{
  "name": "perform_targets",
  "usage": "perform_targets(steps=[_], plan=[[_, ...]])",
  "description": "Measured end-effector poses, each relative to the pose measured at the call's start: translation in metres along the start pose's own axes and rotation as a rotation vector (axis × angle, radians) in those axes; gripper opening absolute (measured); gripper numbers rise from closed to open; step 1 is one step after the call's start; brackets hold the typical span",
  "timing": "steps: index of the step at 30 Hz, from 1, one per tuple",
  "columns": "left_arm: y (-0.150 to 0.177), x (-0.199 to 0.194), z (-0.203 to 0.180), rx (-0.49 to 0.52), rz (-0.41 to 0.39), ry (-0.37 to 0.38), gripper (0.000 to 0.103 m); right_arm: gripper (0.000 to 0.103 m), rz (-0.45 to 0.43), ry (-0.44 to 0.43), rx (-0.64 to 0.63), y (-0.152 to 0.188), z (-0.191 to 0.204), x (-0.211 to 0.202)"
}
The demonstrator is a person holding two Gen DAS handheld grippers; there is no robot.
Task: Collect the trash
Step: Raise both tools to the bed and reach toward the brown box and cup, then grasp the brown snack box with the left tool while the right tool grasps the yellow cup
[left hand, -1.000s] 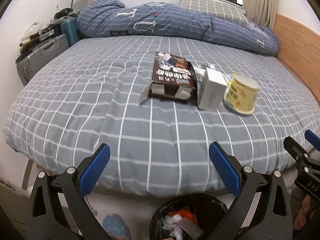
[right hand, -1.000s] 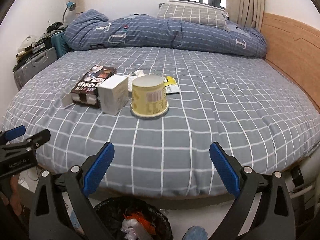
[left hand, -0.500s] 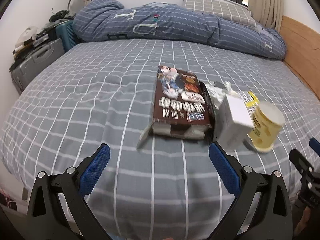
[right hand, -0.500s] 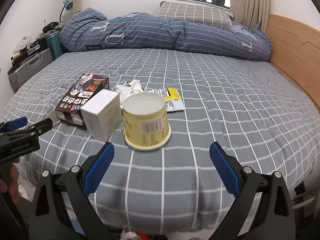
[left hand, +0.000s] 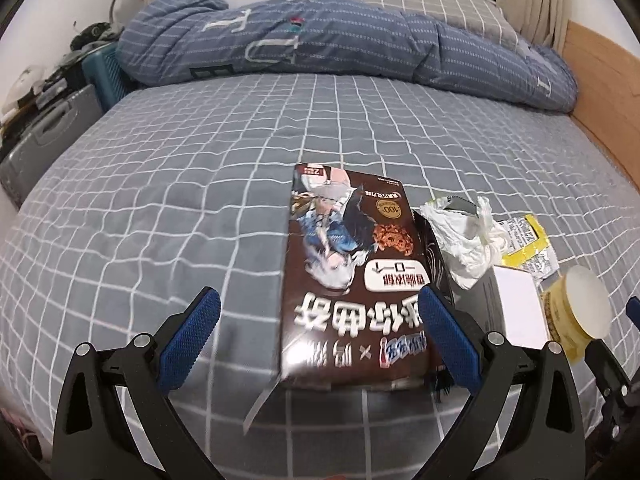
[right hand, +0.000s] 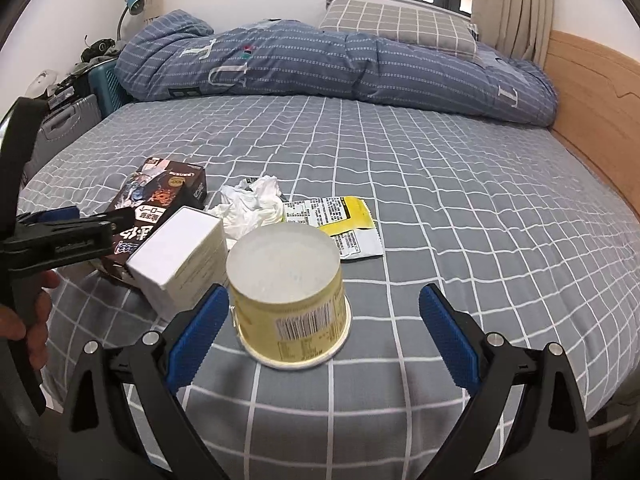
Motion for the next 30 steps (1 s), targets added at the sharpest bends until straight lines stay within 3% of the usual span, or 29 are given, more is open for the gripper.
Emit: perform_targets(steps=[6, 16, 23, 26, 30], plan=[[-0.003, 0.024, -0.009, 0.023, 0.048, 0.023, 0.097, 0.092, 0.015, -0.015, -0.002, 0.002, 0.004, 0.011], [-0.006, 0.038, -0.023, 0.016, 0.057, 0.044, 0.097, 0.092, 0.014, -0.041, -0.028, 0.006, 0.017, 0.013], [0.001, 0.044, -0.008, -0.059, 0.073, 0.084, 0.098, 0.079, 0.045, -0.063, -0.016, 0.010, 0.018, 0.019], [0.004, 0.045, -0.007, -0.071, 0.076, 0.098, 0.096, 0.065, 0.054, -0.097, -0.008, 0.010, 0.021, 0.019], [0.005, 0.043, -0.005, -0.075, 0.072, 0.099, 0.092, 0.064, 0.049, -0.098, 0.001, 0.009, 0.020, 0.018]])
Point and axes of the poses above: each gripper's, at about its wrist camera, not at the fingertips, and x roughly the way its jaws point, z to its left, y to its underside, the point moved 8 cm from there along x, roughly the way its jaws point, and after that the axes turned 12 degrees about y, right-handed, at the moved point
